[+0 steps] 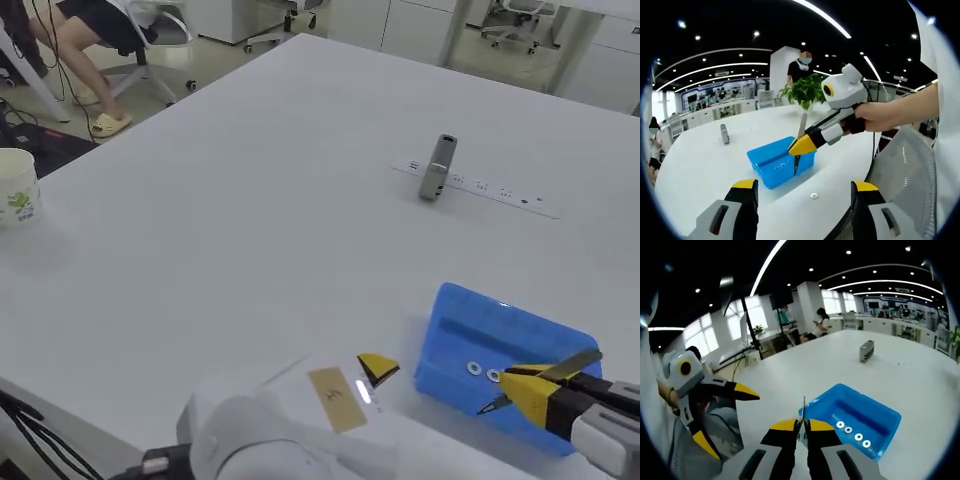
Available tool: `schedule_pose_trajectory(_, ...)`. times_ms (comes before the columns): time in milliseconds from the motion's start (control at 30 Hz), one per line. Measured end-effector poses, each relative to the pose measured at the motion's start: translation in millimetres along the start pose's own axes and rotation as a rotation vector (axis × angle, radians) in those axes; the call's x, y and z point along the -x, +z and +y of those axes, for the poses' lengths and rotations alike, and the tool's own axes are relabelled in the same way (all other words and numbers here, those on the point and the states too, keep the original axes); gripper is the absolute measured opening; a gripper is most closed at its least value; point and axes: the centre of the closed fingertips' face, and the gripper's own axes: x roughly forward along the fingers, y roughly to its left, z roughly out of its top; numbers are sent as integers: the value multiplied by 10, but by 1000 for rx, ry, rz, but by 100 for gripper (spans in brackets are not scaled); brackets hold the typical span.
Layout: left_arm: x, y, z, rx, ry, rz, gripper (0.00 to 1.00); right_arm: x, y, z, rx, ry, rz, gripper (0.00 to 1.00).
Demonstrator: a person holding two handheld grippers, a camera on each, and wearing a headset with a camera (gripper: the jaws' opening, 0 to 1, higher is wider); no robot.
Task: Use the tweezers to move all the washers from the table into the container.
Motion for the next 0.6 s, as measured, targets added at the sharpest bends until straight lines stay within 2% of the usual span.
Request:
schedule_pose_trajectory(267,-1,-8,3,-3,2,3,76,-29,-267,132,17,23,73,3)
schedule_pose_trajectory(600,-3,-13,7,-6,4,5,76,2,-425,144,6,26,111,4)
